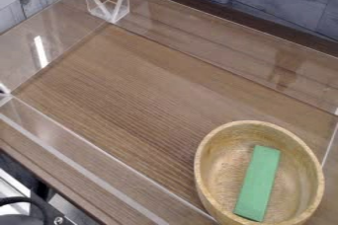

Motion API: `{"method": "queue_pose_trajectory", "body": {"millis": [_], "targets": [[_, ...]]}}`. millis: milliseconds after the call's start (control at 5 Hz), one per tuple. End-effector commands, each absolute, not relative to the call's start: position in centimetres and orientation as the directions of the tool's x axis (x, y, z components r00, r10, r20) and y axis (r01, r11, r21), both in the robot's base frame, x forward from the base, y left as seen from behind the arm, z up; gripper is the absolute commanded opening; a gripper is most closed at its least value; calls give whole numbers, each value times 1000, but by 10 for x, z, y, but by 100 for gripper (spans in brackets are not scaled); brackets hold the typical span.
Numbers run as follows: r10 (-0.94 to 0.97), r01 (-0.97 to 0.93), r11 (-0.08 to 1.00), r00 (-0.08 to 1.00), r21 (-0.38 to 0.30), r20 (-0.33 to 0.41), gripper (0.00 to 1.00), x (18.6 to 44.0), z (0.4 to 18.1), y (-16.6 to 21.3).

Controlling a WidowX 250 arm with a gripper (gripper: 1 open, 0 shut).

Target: Move green object from inside the wooden bowl to the table next to it

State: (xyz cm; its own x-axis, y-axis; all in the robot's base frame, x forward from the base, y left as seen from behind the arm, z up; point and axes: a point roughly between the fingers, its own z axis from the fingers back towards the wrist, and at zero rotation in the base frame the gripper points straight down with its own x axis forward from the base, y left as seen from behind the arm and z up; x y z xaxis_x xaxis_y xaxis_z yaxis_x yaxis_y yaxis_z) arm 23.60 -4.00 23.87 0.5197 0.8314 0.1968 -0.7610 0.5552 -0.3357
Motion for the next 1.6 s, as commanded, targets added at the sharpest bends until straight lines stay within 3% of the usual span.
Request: {"method": "queue_pose_trajectory", "body": {"millis": [0, 400, 600, 800, 1000, 1400], "targets": [[838, -752, 545, 499, -370, 220, 0, 233, 246, -35], [854, -760, 520, 465, -390, 233, 0, 232, 246, -27], [862, -778, 507, 457, -371, 221, 100, 227, 227, -35], [902, -829, 431, 380, -357, 206, 100, 220, 205, -55], [872, -812, 488, 437, -319, 221, 100, 203, 185, -79], [570, -515, 820, 775, -248, 274, 100, 197, 139, -111]]}}
